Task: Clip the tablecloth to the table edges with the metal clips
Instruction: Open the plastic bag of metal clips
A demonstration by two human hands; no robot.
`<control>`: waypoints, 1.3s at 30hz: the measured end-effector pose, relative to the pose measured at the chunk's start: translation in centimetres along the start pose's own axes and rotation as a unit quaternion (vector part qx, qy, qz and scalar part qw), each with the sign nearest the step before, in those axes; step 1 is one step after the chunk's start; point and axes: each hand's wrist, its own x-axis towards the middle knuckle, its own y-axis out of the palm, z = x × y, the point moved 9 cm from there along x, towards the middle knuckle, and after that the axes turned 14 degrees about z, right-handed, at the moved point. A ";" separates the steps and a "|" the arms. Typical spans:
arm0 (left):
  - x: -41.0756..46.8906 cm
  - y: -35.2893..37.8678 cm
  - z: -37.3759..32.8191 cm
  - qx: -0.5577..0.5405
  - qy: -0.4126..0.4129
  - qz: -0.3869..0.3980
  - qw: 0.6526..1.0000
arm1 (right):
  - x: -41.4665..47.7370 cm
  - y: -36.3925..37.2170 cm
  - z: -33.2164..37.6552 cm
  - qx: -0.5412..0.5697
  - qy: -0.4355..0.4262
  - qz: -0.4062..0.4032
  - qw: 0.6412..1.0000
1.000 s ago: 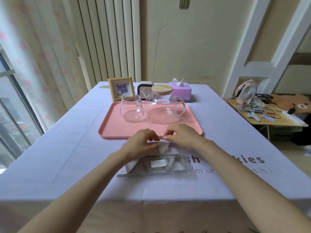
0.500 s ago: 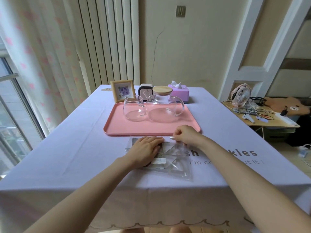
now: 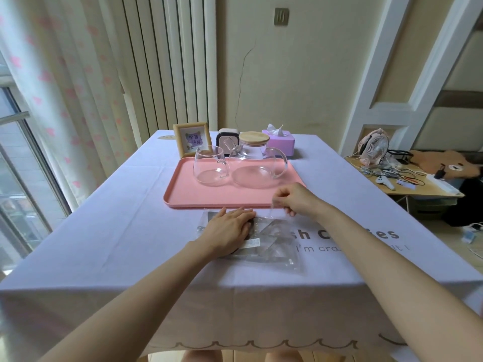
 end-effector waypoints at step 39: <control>-7.0 -3.6 11.0 -0.065 -0.256 -0.184 0.947 | -3.2 -0.5 -5.1 -0.051 0.191 0.031 0.980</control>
